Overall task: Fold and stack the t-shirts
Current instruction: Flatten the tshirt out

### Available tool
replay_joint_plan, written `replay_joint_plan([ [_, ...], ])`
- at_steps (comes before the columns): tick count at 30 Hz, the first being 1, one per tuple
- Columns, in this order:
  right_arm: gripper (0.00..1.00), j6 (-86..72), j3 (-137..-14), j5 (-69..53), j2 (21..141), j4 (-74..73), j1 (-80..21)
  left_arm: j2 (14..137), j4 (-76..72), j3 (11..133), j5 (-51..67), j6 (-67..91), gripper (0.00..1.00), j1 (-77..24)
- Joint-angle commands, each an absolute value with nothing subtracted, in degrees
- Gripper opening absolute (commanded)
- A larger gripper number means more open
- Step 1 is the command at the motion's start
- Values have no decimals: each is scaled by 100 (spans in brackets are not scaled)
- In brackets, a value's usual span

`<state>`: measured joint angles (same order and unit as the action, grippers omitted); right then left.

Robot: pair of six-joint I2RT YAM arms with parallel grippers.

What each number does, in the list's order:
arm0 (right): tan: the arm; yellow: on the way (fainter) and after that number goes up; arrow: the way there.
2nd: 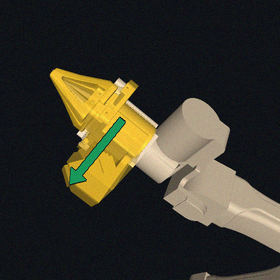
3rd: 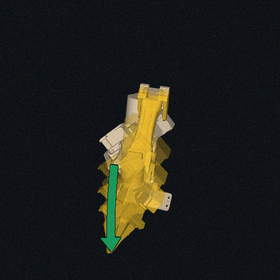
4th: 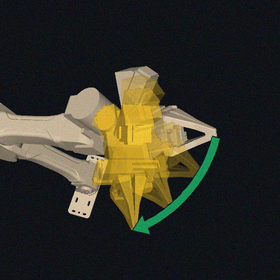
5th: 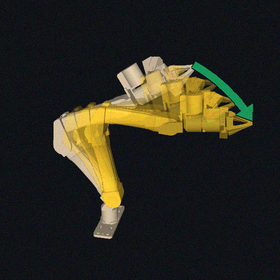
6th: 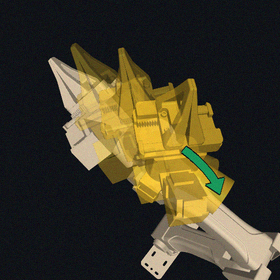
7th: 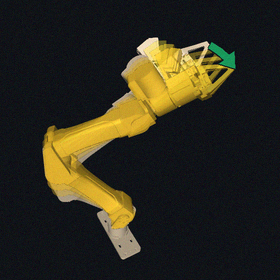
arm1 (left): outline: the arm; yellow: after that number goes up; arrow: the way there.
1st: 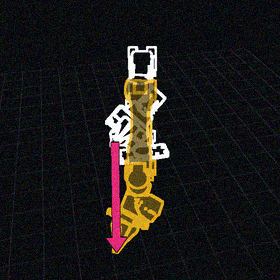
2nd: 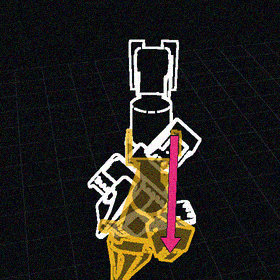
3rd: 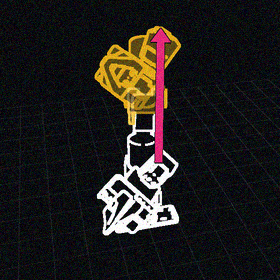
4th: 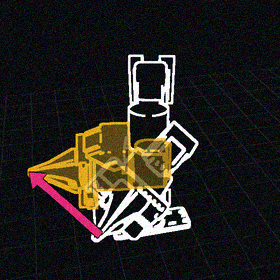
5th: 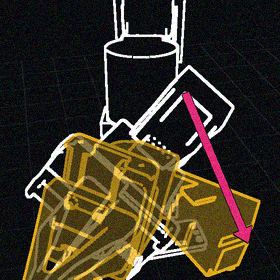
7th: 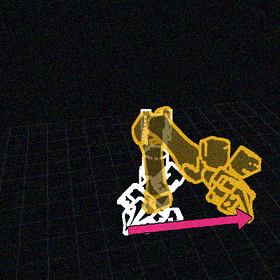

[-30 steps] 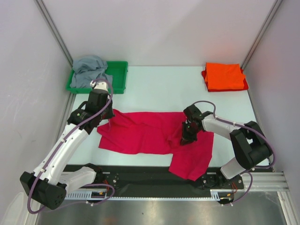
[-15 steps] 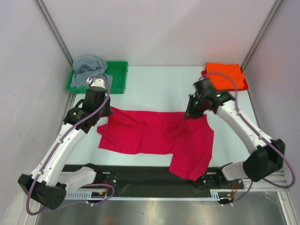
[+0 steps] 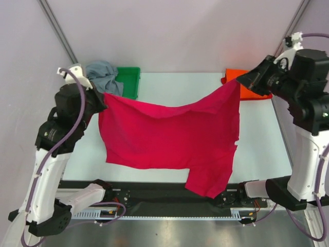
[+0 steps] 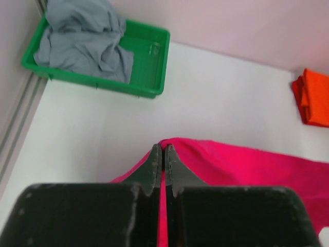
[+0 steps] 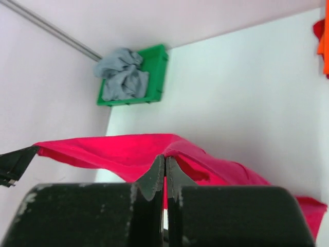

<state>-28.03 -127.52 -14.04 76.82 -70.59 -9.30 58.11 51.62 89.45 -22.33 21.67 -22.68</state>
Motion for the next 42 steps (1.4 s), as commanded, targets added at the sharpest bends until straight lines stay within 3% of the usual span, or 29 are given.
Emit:
replay_joint_plan([
  [1,0,-2918,-13542,-1862,7691,-7611,-888,5398,5203,9491,-2417,1776,0,-2232],
  [6,0,-3172,-14484,-2126,7375,-7453,-888,4756,5054,9598,-1970,1617,0,-2232],
  [11,0,-3480,-14098,-2171,6469,-6392,-1106,4115,4957,9956,-1547,1556,0,-2232],
  [18,0,-3612,-14431,-531,6065,-6038,-2705,3578,5290,10590,-1898,1441,0,-2241],
  [23,0,-3604,-14458,-115,5933,-5880,-3357,3437,5546,10600,-1776,1660,0,-2241],
  [28,0,-3472,-13642,-9,5924,-5512,-3673,3462,5397,10022,-1749,1863,0,-2241],
  [34,0,-2304,-12596,1537,6528,-4309,-4253,4059,4764,9029,-2661,1698,1,-2241],
  [37,0,-1795,-12112,1749,6854,-3869,-4140,4736,4554,8764,-3424,1617,0,-2232],
  [42,0,-2100,-12629,233,7751,-3674,-2270,5166,3349,8753,-3516,1169,0,-2031],
])
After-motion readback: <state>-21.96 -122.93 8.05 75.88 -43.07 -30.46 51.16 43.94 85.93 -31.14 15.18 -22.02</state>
